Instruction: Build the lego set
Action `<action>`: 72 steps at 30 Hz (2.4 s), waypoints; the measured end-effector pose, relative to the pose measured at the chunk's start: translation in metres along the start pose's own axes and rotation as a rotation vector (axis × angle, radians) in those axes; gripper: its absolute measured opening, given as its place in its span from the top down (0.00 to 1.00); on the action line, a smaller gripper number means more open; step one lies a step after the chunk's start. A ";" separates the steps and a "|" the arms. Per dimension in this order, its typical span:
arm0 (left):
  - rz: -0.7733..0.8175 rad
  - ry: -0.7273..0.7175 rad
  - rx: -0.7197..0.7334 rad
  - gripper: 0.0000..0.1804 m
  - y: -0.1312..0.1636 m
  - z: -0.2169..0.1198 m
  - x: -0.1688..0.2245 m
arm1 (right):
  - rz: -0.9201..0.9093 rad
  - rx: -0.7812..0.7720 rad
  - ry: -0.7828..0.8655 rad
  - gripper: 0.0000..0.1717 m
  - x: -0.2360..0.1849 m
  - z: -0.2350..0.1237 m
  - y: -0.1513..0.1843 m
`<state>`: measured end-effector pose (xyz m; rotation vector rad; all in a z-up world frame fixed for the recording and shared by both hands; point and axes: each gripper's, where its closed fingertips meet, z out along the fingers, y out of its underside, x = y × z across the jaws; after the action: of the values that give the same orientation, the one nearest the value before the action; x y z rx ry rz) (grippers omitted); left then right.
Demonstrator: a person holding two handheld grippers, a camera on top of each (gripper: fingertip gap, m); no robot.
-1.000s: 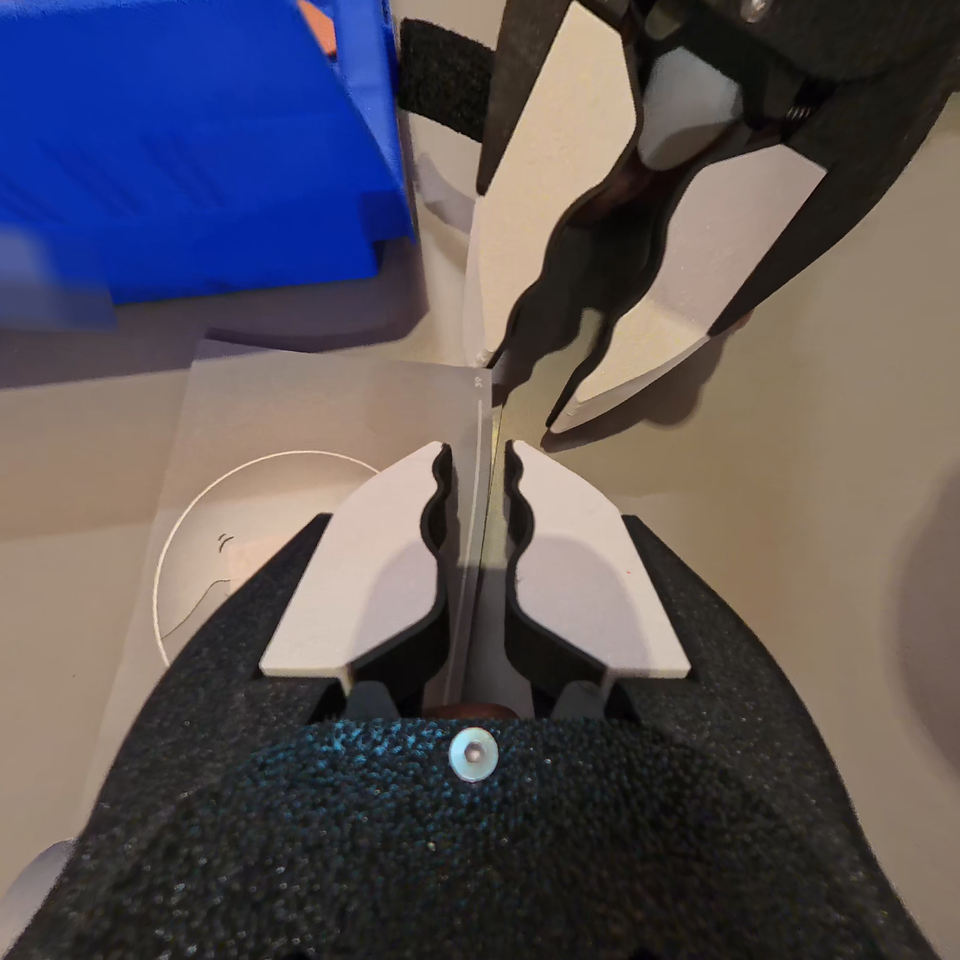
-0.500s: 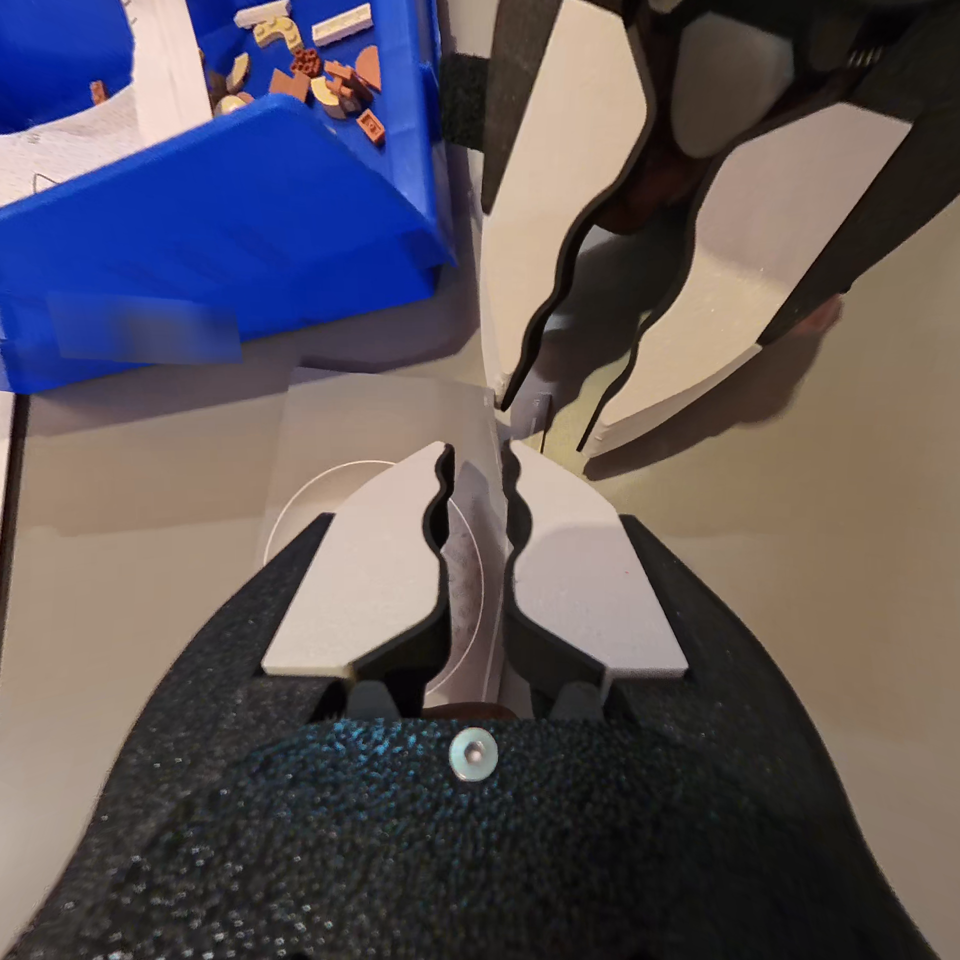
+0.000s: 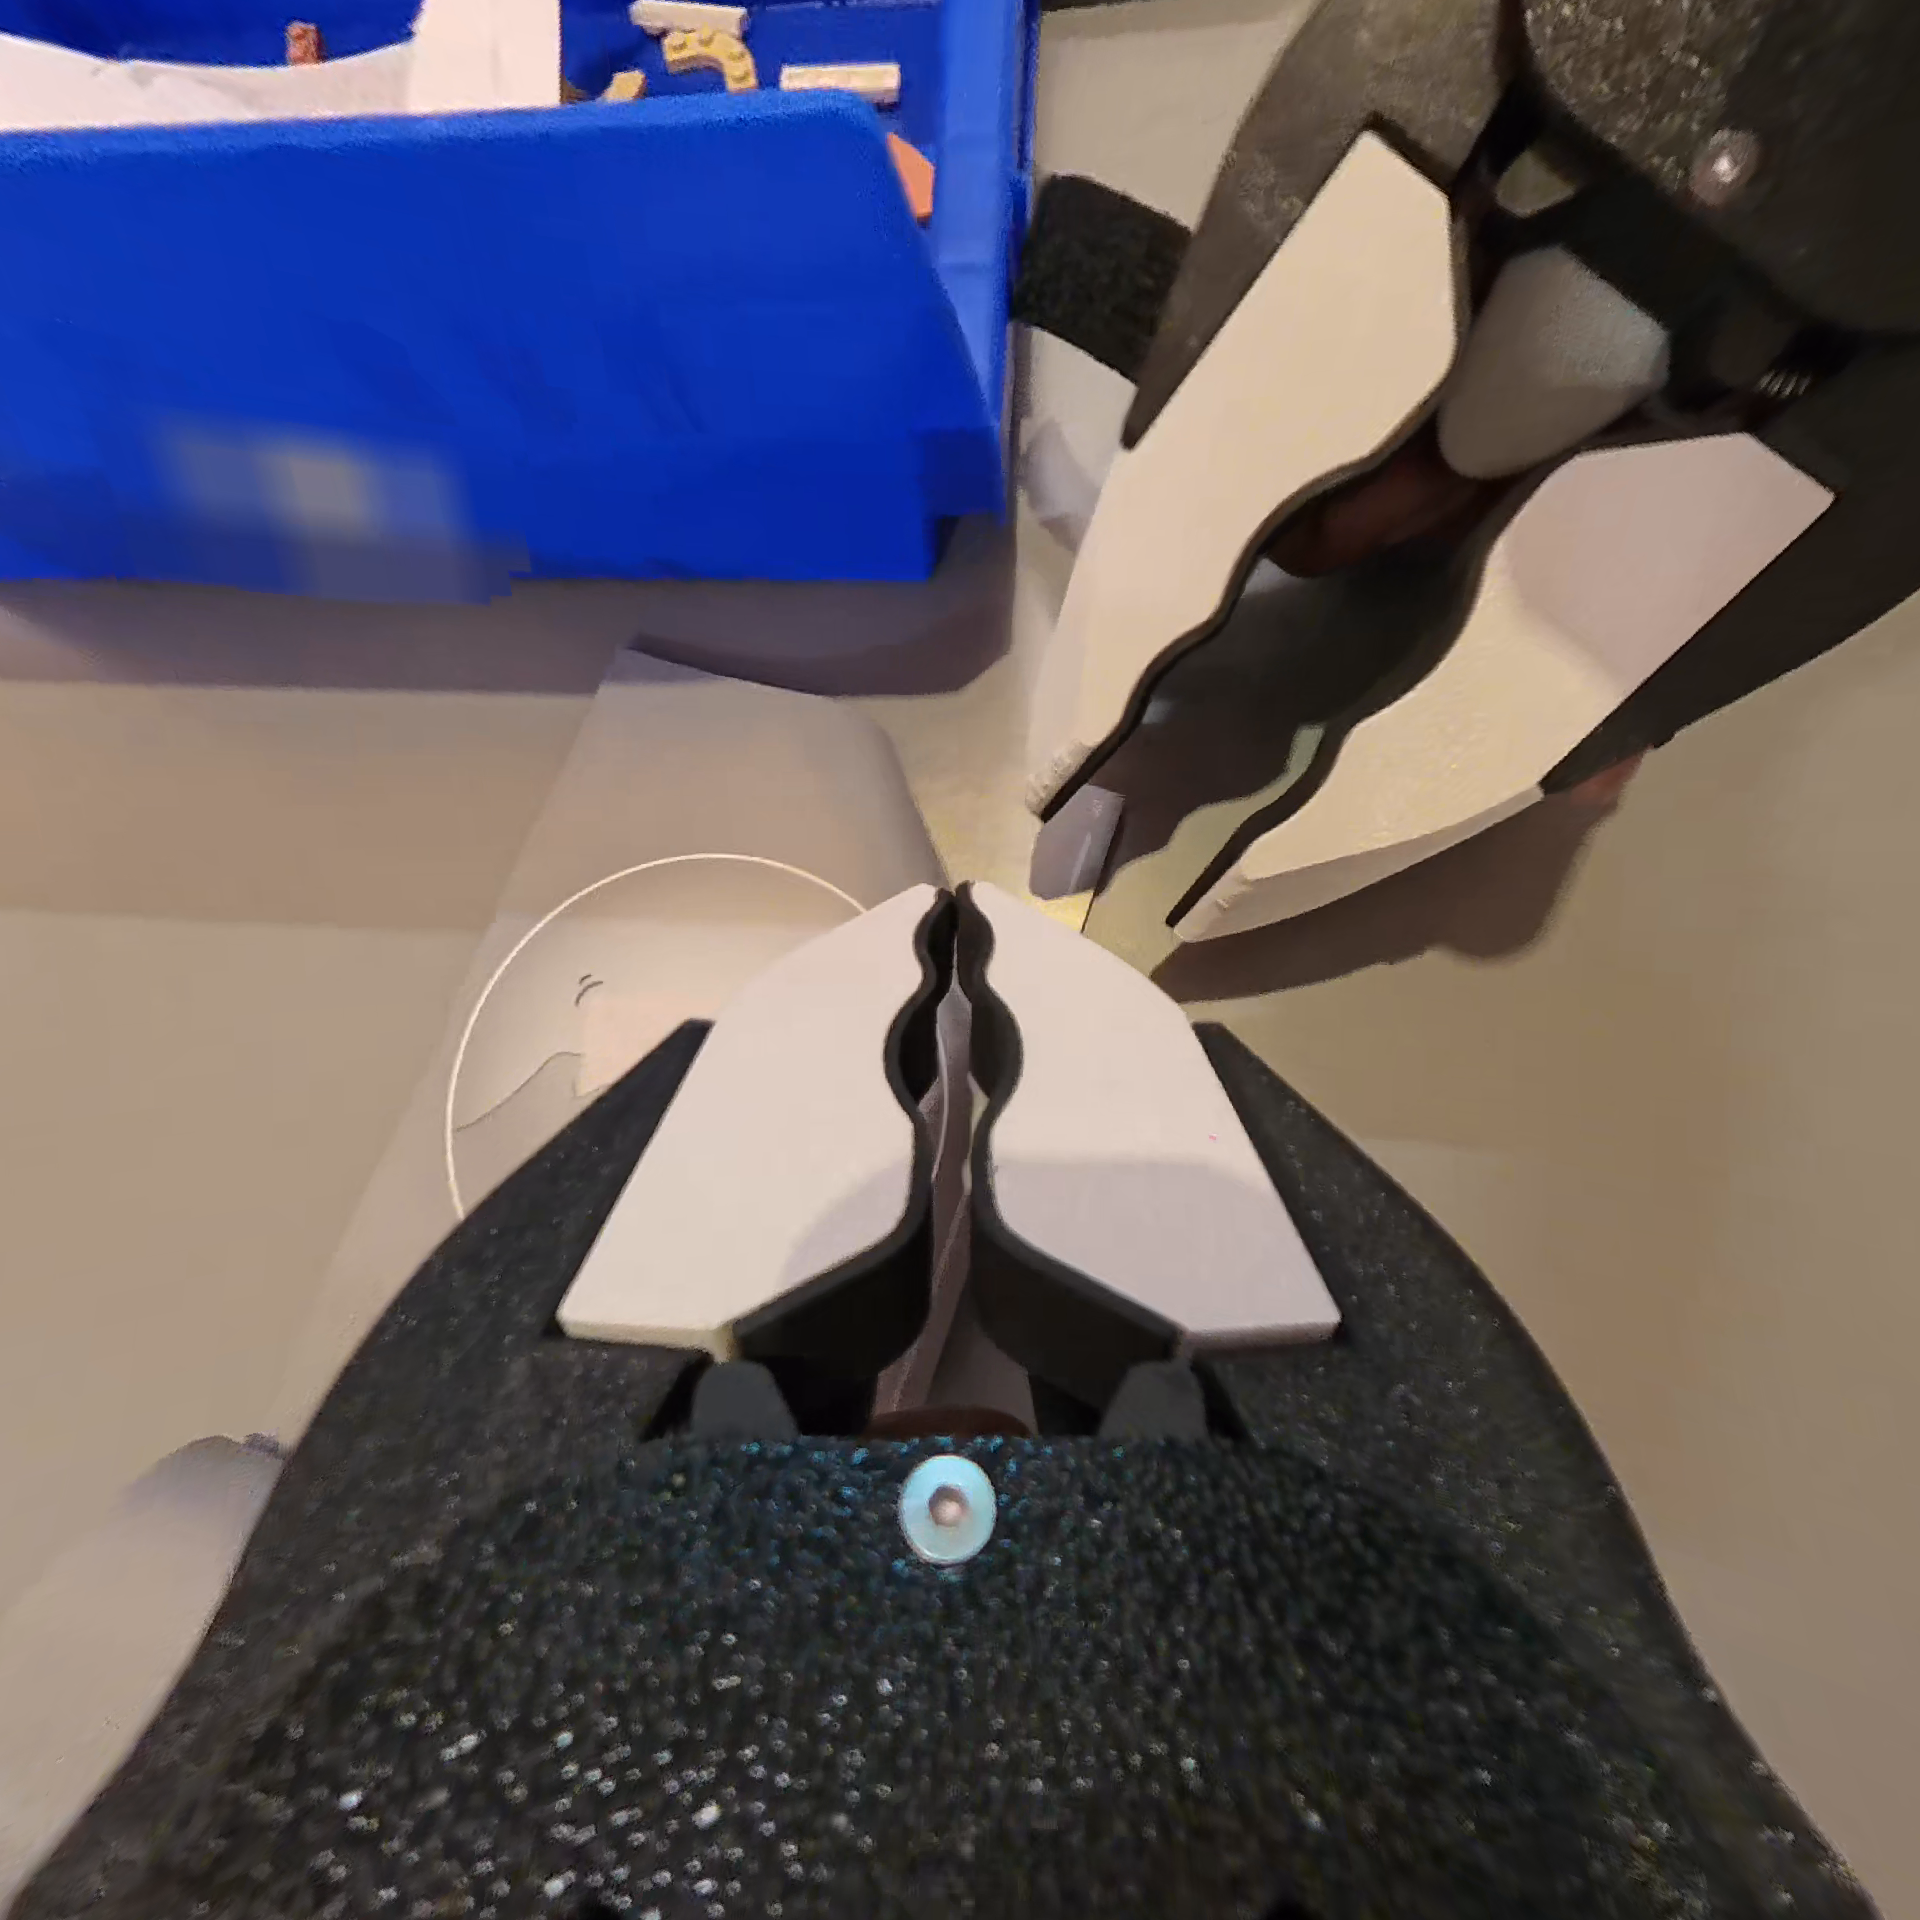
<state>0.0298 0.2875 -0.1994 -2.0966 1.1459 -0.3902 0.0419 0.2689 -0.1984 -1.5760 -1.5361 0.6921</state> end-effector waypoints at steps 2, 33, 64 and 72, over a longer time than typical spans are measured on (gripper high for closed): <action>-0.042 -0.016 0.027 1.00 -0.001 -0.005 -0.005 | 0.000 0.007 0.007 0.84 -0.001 0.001 -0.002; -0.511 -0.448 0.414 1.00 0.106 -0.174 -0.078 | 0.049 0.006 -0.051 0.80 -0.008 0.113 -0.101; -0.248 -0.420 -0.340 0.84 0.210 -0.181 -0.051 | 0.021 -0.072 -0.073 0.81 -0.016 0.143 -0.095; -0.231 -0.432 -0.397 0.97 0.223 -0.172 -0.057 | 0.011 -0.075 -0.076 0.82 -0.017 0.144 -0.096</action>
<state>-0.2345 0.1792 -0.2308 -2.5043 0.7707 0.2041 -0.1319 0.2700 -0.1951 -1.6315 -1.6266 0.7149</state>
